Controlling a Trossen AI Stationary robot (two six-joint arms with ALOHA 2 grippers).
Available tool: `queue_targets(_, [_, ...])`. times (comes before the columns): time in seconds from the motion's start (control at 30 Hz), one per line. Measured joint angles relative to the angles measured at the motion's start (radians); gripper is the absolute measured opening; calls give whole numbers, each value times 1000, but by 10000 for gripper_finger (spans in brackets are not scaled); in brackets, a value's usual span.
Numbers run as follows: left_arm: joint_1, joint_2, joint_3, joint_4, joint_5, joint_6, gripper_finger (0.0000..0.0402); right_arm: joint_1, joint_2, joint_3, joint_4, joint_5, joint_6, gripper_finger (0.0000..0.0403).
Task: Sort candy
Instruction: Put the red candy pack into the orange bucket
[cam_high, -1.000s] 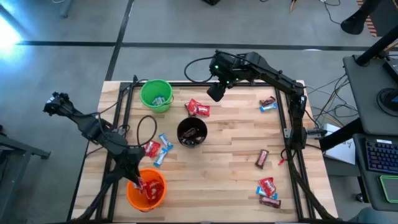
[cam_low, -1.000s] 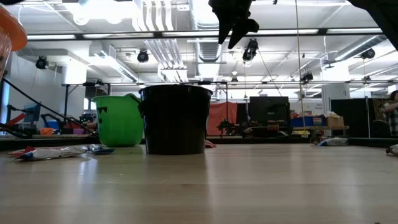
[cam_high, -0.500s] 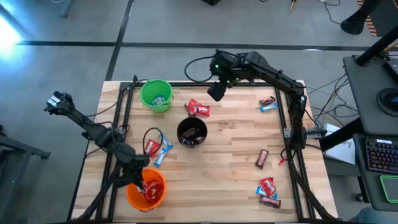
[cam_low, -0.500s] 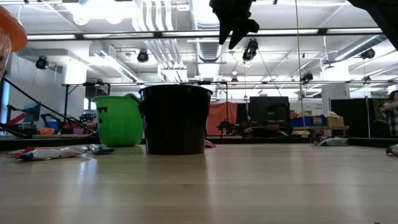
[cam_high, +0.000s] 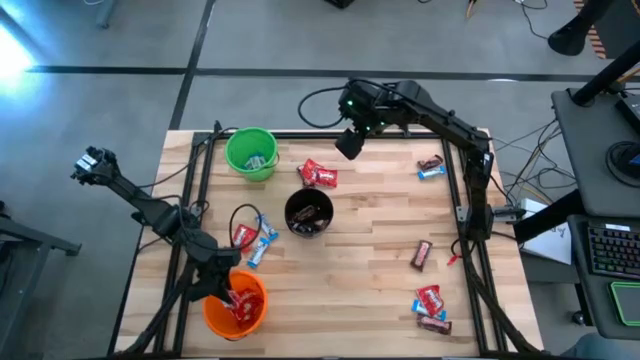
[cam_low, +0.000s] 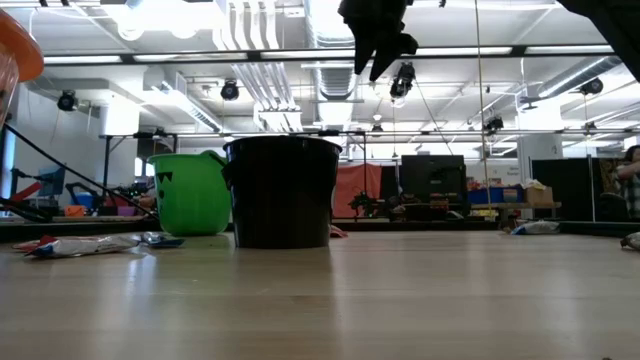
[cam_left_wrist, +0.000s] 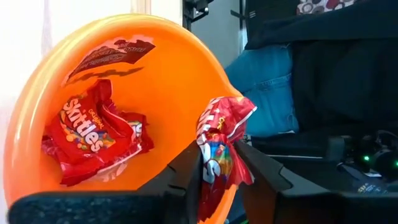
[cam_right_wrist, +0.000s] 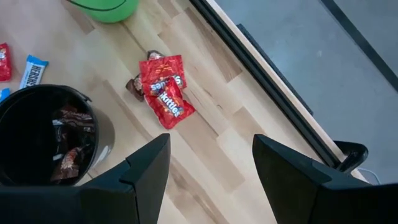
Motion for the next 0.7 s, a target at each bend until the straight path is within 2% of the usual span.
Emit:
queue_targets(0.37, [0, 7, 33, 2, -1, -49, 127, -62, 0, 0, -48, 1, 32, 221])
queue_targets(0.7, [0, 36, 64, -2, -1, -13, 186, -95, 0, 0, -59, 26, 17, 222])
